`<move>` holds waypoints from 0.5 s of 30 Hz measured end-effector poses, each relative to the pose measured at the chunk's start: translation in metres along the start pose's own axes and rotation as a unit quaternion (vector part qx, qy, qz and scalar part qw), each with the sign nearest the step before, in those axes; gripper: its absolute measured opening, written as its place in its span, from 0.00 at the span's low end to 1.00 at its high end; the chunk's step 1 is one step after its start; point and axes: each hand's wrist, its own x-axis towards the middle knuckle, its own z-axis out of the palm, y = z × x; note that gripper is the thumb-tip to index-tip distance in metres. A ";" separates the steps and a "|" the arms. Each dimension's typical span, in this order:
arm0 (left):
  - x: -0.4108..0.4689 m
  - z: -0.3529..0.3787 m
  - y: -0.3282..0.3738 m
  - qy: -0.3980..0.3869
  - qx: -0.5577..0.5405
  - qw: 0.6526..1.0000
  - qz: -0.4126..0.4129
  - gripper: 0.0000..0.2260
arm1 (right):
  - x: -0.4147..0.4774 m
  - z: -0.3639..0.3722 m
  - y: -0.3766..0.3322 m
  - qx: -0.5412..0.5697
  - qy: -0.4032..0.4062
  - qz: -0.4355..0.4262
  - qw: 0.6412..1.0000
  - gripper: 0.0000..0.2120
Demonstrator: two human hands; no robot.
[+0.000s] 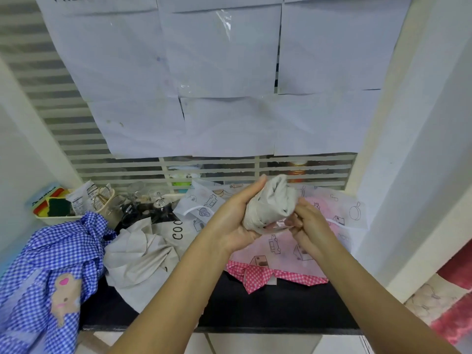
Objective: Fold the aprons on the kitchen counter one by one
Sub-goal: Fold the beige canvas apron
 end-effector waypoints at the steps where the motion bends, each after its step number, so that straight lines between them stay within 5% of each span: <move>1: -0.001 0.004 0.006 0.005 0.066 0.998 0.023 0.14 | 0.002 0.000 -0.011 -0.008 -0.010 -0.003 1.000 0.11; 4: 0.000 0.002 0.025 0.046 0.192 0.978 0.074 0.21 | 0.007 -0.001 -0.050 -0.071 -0.068 -0.052 0.994 0.05; 7: -0.002 0.004 0.049 0.014 0.254 0.964 0.083 0.15 | 0.006 0.008 -0.091 -0.219 -0.117 -0.114 0.962 0.11; 9: -0.005 0.011 0.062 0.001 0.276 0.957 0.086 0.14 | 0.008 0.024 -0.117 -0.296 -0.102 -0.174 0.934 0.03; 13: -0.003 0.029 0.080 0.009 0.314 0.943 0.112 0.22 | 0.012 0.058 -0.157 -0.396 -0.049 -0.293 0.869 0.11; 15: -0.003 0.038 0.091 0.005 0.286 0.948 0.140 0.23 | 0.012 0.070 -0.168 -0.389 -0.038 -0.293 0.872 0.13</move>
